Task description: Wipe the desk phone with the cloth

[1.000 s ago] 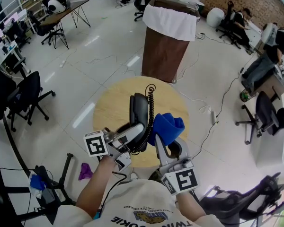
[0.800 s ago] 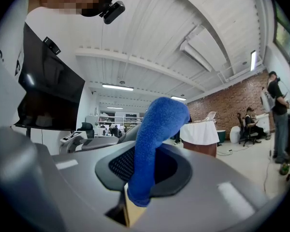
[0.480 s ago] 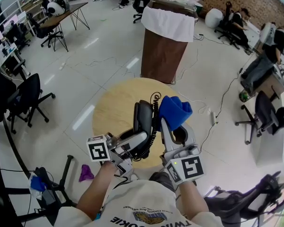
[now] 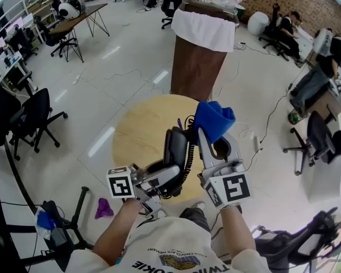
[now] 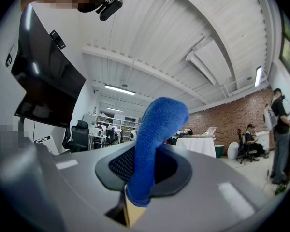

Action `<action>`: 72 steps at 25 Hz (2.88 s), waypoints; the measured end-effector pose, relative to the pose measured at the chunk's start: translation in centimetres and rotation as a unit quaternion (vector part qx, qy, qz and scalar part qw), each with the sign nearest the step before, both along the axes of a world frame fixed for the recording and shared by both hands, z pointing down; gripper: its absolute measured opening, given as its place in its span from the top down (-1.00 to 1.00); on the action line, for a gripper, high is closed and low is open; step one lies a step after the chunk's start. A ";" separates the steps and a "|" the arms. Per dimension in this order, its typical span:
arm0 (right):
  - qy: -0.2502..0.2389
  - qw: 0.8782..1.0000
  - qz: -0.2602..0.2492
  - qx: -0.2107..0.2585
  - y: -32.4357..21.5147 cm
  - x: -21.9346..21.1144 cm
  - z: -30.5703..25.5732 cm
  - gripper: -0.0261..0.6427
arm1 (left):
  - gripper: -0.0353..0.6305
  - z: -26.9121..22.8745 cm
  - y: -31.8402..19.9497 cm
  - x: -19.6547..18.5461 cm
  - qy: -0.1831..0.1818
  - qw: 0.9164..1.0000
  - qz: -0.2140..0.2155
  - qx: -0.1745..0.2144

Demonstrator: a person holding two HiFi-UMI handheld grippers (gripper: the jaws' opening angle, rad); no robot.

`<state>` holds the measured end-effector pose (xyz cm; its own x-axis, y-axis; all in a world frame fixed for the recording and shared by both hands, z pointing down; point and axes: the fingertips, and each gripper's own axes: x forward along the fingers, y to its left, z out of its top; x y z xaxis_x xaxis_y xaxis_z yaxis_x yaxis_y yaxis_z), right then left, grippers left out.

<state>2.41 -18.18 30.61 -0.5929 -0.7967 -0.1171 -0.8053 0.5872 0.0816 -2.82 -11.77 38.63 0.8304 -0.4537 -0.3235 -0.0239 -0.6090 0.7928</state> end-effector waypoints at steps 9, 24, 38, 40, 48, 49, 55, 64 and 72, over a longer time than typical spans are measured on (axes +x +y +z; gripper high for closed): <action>-0.008 0.997 -0.004 0.072 0.1 0.6 -5.7 0.72 | 0.11 0.7 0.2 -0.2 -0.012 1.000 0.007 -0.001; 0.000 0.984 -0.155 0.089 1.4 -2.8 -6.8 0.73 | 0.11 0.2 1.5 1.1 -0.022 0.998 0.052 0.022; -0.085 0.982 -0.161 0.059 -2.7 1.4 -8.0 0.73 | 0.11 0.0 2.1 1.1 -0.021 0.996 0.074 0.032; -0.089 0.982 -0.159 0.052 -3.2 1.5 -7.5 0.73 | 0.11 -0.2 2.4 1.3 -0.021 0.996 0.080 0.036; -0.084 0.979 -0.188 -0.004 -3.7 -0.2 -2.3 0.73 | 0.11 -0.8 2.9 1.9 -0.019 0.995 0.088 0.047; -0.082 0.978 -0.191 -0.007 -3.7 -0.4 -1.7 0.73 | 0.11 -0.8 2.9 1.8 -0.017 0.995 0.088 0.047; -0.071 0.975 -0.208 -0.013 -3.1 -1.3 0.1 0.73 | 0.11 -1.5 2.8 1.5 -0.007 0.995 0.087 0.051; -0.050 0.974 -0.217 -0.033 -1.2 -2.9 5.2 0.73 | 0.11 -3.2 1.5 1.2 0.017 0.996 0.077 0.050; -0.025 0.974 -0.220 -0.056 1.4 -4.6 9.7 0.73 | 0.11 -3.8 -0.6 0.4 0.022 0.998 0.050 0.039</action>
